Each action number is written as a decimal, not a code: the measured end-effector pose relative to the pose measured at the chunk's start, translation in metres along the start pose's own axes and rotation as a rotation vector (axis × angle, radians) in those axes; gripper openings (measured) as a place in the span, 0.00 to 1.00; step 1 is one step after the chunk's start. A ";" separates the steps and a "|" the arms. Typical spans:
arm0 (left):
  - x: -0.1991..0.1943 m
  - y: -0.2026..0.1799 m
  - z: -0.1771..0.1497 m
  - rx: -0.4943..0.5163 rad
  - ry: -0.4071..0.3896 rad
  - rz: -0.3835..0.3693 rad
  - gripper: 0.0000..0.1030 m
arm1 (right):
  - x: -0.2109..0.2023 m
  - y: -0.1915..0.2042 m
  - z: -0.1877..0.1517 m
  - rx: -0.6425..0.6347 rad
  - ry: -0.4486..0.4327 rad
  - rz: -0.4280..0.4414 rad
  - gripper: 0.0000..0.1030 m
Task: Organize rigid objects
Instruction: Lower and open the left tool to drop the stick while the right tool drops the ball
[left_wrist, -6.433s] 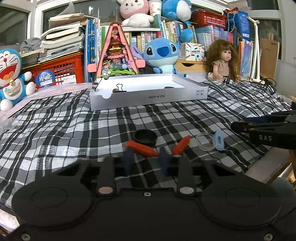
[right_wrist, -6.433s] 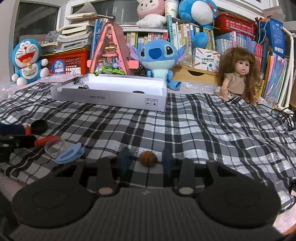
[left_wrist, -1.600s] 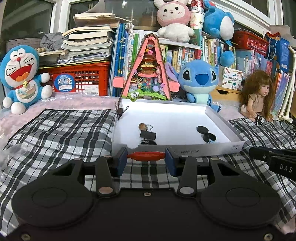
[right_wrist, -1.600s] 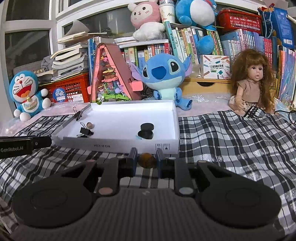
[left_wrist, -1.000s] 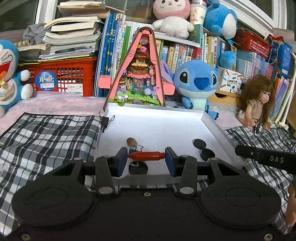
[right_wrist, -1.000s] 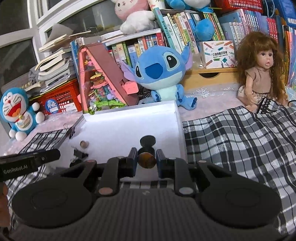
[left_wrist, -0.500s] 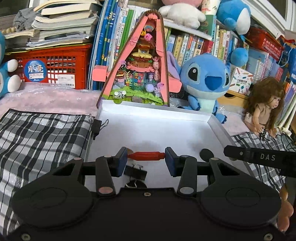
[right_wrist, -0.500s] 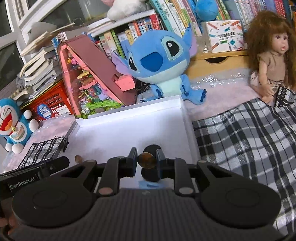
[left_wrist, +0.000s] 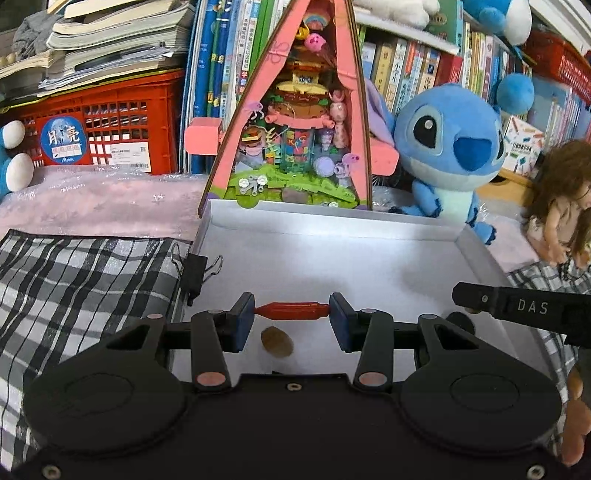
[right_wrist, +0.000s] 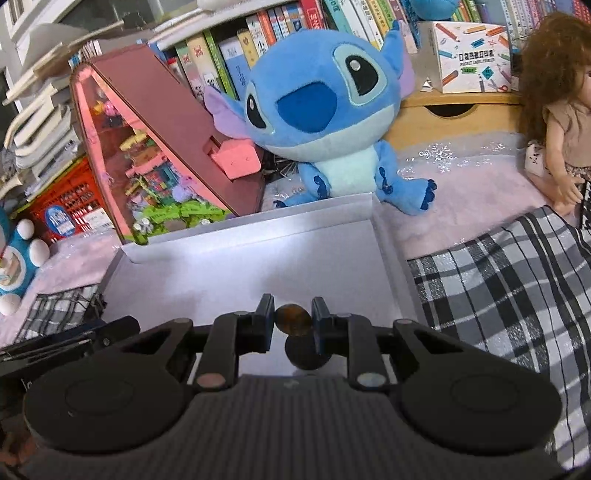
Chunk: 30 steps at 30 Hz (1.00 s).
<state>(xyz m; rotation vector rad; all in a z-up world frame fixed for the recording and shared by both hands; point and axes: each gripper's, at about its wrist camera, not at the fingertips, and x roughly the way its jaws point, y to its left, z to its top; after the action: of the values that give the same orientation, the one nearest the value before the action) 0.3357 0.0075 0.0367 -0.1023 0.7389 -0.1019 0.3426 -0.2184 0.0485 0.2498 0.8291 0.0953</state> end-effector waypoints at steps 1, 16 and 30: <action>0.003 0.000 0.000 0.003 0.002 0.002 0.41 | 0.002 0.000 0.000 -0.006 0.002 -0.004 0.26; 0.023 0.003 -0.009 0.024 0.020 0.036 0.41 | 0.021 0.000 0.004 -0.032 0.004 -0.029 0.26; 0.009 0.001 -0.012 0.030 -0.019 0.038 0.54 | 0.014 -0.001 0.000 -0.034 -0.025 -0.030 0.36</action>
<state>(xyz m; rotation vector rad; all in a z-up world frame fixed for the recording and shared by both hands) 0.3344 0.0070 0.0218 -0.0608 0.7200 -0.0753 0.3525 -0.2164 0.0382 0.2065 0.8053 0.0782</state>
